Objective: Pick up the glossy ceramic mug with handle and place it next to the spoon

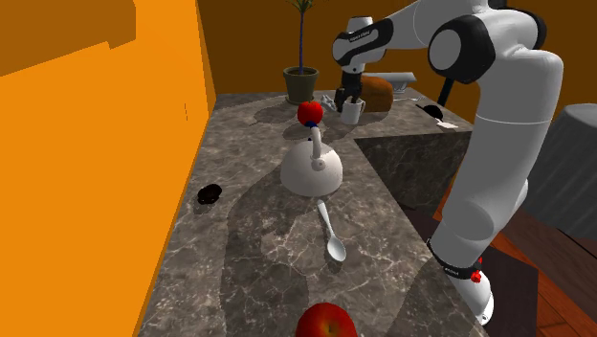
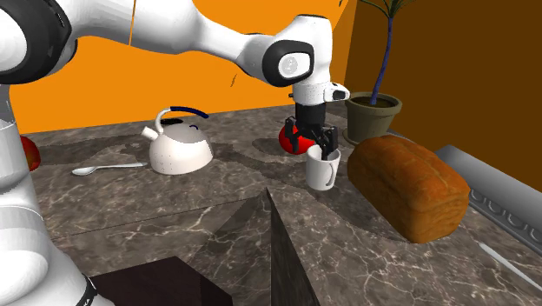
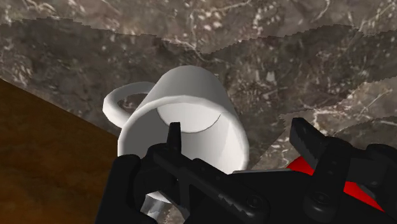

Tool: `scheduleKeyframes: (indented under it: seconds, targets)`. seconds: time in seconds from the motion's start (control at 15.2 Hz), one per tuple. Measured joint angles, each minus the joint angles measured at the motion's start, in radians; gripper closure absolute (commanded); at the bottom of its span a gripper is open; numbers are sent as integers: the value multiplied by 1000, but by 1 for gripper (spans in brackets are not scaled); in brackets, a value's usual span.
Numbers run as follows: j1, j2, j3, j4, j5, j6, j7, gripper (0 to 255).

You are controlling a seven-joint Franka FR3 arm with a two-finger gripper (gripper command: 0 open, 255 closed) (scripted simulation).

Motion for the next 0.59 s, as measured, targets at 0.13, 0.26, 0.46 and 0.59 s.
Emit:
scheduleKeyframes:
  seconds: [0.13, 0.26, 0.46, 0.59]
  targets:
    - [-1, 4, 0, -2, 2, 6, -1, 0]
    - [-1, 6, 0, -1, 2, 7, -2, 0]
    - [-1, 6, 0, -1, 2, 8, -2, 255]
    - [-1, 6, 0, -1, 2, 8, -2, 255]
